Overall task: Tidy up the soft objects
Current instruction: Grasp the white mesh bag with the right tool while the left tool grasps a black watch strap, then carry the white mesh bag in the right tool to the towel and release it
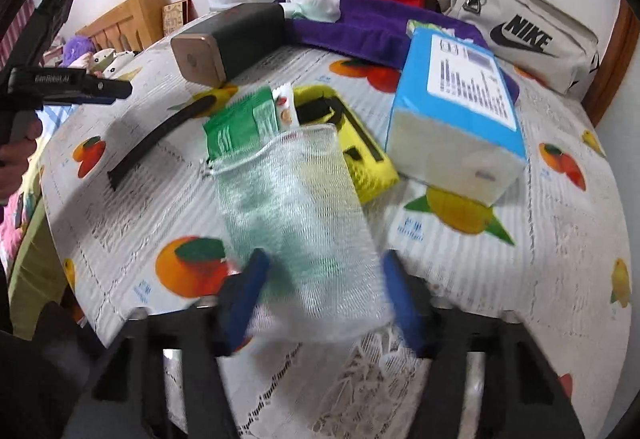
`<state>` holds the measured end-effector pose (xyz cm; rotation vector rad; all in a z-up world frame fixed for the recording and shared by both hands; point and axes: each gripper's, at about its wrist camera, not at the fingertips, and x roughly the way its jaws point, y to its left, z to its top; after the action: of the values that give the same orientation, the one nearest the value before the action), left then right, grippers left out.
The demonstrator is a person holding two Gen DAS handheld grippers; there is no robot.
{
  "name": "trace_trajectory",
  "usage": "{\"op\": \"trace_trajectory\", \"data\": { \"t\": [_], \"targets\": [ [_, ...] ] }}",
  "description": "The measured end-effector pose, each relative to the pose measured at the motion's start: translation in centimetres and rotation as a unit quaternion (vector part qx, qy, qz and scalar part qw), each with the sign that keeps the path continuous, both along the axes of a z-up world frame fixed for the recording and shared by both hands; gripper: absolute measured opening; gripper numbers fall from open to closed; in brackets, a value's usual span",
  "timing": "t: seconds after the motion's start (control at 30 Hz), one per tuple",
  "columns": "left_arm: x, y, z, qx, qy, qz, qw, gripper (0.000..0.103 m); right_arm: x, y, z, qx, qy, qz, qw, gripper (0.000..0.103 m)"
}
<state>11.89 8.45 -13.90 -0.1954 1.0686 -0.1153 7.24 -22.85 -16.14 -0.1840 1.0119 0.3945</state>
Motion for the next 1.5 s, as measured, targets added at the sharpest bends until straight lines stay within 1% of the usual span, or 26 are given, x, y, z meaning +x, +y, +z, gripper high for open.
{"op": "trace_trajectory", "data": {
  "t": [0.03, 0.1, 0.17, 0.27, 0.33, 0.4, 0.47, 0.5, 0.53, 0.57, 0.6, 0.63, 0.7, 0.77, 0.8, 0.83, 1.0, 1.03, 1.13, 1.2, 1.4, 1.5],
  "targets": [
    [-0.3, -0.5, -0.4, -0.001, 0.001, -0.005, 1.0, 0.058, -0.2, -0.1, 0.0, 0.003, -0.003, 0.0, 1.0, 0.031],
    [-0.7, -1.1, -0.9, -0.005, 0.003, -0.015, 0.9999, 0.058, -0.6, -0.4, 0.2, 0.01, -0.013, -0.002, 1.0, 0.017],
    [-1.1, -1.9, -1.3, -0.01, 0.001, -0.028, 0.9996, 0.058, -0.9, -0.7, 0.6, 0.021, -0.021, -0.006, 1.0, 0.015],
    [-1.5, -3.0, -2.0, -0.01, 0.004, -0.044, 0.999, 0.058, -1.6, -1.2, 1.5, 0.031, -0.046, -0.014, 0.998, 0.013],
    [-1.8, -3.9, -2.0, 0.005, -0.005, -0.056, 0.9984, 0.061, -1.8, -1.6, 1.9, 0.031, -0.056, -0.024, 0.998, 0.012],
    [-1.9, -4.5, -2.1, 0.017, -0.01, -0.063, 0.9978, 0.061, -1.8, -2.3, 2.2, 0.036, -0.063, -0.043, 0.996, 0.012],
    [-1.9, -5.5, -2.2, 0.044, -0.021, -0.072, 0.9962, 0.061, -1.9, -3.0, 2.3, 0.038, -0.065, -0.06, 0.995, 0.012],
    [-1.9, -6.1, -2.4, 0.065, -0.024, -0.08, 0.9944, 0.061, -2.0, -3.6, 2.4, 0.04, -0.066, -0.074, 0.994, 0.012],
    [-1.9, -6.9, -2.5, 0.101, -0.03, -0.09, 0.9904, 0.061, -1.9, -4.0, 2.4, 0.04, -0.067, -0.08, 0.994, 0.012],
    [-1.9, -7.5, -2.7, 0.122, -0.035, -0.096, 0.9873, 0.06, -1.9, -4.4, 2.4, 0.041, -0.068, -0.089, 0.993, 0.012],
    [-1.9, -7.9, -2.6, 0.128, -0.042, -0.1, 0.9858, 0.057, -1.9, -4.9, 2.3, 0.041, -0.068, -0.098, 0.992, 0.012],
    [-1.7, -8.1, -2.6, 0.12, -0.045, -0.104, 0.9863, 0.054, -1.9, -5.3, 2.3, 0.039, -0.068, -0.104, 0.991, 0.012],
    [-1.3, -8.1, -2.5, 0.115, -0.046, -0.106, 0.9867, 0.046, -1.7, -6.0, 1.9, 0.033, -0.065, -0.113, 0.991, 0.012],
    [-1.0, -8.2, -2.4, 0.11, -0.052, -0.112, 0.9861, 0.03, -1.6, -6.5, 1.5, 0.027, -0.065, -0.126, 0.99, 0.012],
    [-0.9, -8.1, -2.4, 0.109, -0.054, -0.111, 0.9863, 0.027, -1.5, -6.7, 1.3, 0.031, -0.061, -0.127, 0.989, 0.012],
    [-0.8, -8.1, -2.3, 0.106, -0.056, -0.112, 0.9864, 0.02, -1.5, -6.9, 1.0, 0.035, -0.058, -0.129, 0.989, 0.011],
    [-0.8, -7.9, -2.3, 0.092, -0.054, -0.103, 0.989, 0.02, -1.2, -7.0, -0.2, 0.037, -0.044, -0.131, 0.99, 0.008],
    [-0.8, -7.7, -2.2, 0.083, -0.053, -0.098, 0.9903, 0.02, -1.3, -7.0, -0.1, 0.037, -0.045, -0.129, 0.99, 0.007],
    [-0.7, -7.0, -1.9, 0.059, -0.045, -0.085, 0.9937, 0.02, -1.6, -7.2, 0.5, 0.047, -0.053, -0.125, 0.99, 0.006],
    [-0.7, -6.8, -1.8, 0.051, -0.044, -0.081, 0.9944, 0.02, -1.8, -7.4, 1.0, 0.056, -0.057, -0.124, 0.989, 0.005],
    [-0.9, -6.3, -1.0, 0.051, -0.05, -0.078, 0.9944, 0.02, -2.4, -7.3, 2.4, 0.057, -0.073, -0.111, 0.989, 0.004],
    [-0.8, -6.2, -1.0, 0.049, -0.047, -0.078, 0.9946, 0.02, -2.5, -7.4, 3.6, 0.073, -0.082, -0.109, 0.988, 0.004]
  ]
}}
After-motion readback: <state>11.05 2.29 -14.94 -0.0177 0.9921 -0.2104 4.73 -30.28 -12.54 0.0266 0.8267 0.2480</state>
